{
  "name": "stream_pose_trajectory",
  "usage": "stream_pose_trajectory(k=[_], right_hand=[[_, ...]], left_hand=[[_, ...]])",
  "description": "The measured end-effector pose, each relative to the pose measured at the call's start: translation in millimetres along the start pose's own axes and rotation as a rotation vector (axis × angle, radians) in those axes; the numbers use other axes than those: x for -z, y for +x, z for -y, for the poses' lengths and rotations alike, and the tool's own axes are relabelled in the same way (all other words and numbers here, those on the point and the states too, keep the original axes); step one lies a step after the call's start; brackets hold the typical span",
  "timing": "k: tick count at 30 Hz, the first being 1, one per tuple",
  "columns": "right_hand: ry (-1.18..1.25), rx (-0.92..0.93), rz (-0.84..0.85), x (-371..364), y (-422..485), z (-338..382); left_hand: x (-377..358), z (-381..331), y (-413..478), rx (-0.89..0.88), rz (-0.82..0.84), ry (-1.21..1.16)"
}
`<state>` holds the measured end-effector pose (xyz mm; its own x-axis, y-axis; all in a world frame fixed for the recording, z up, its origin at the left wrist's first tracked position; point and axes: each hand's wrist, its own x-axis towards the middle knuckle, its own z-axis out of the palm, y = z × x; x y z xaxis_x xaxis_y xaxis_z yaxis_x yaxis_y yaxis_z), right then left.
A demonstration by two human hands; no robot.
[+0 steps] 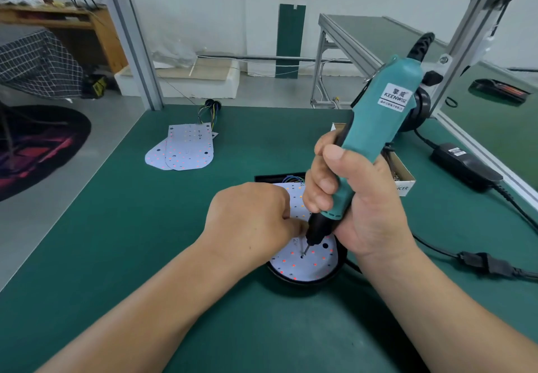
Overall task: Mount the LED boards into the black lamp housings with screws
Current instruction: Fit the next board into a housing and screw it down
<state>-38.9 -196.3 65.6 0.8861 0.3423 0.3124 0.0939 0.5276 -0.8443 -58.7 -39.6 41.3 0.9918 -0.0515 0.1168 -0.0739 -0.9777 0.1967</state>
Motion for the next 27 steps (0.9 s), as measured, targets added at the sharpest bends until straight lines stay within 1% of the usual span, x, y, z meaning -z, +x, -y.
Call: stream_pose_trajectory(k=[10, 13, 18, 20, 23, 25, 27], right_hand=[[-0.100, 0.026, 0.191, -10, -7, -1], [-0.128, -0.004, 0.218, -9, -5, -2], [-0.131, -0.036, 0.394, -2, -4, -3], [-0.103, -0.008, 0.393, 1, -5, 0], [-0.101, 0.062, 0.350, 6, -4, 6], [-0.192, 0.087, 0.340, 8, -5, 8], [-0.263, 0.094, 0.369, 6, -7, 8]], left_hand=[[-11, 1, 5, -0.026, -0.129, 0.092], [-10, -2, 5, -0.039, -0.128, 0.096], [-3, -3, 3, -0.071, -0.063, 0.070], [-3, -4, 3, -0.055, -0.060, 0.082], [-4, -7, 4, -0.010, -0.034, 0.041], [-6, -6, 3, -0.025, -0.042, 0.040], [-5, -5, 1, -0.067, -0.069, 0.059]])
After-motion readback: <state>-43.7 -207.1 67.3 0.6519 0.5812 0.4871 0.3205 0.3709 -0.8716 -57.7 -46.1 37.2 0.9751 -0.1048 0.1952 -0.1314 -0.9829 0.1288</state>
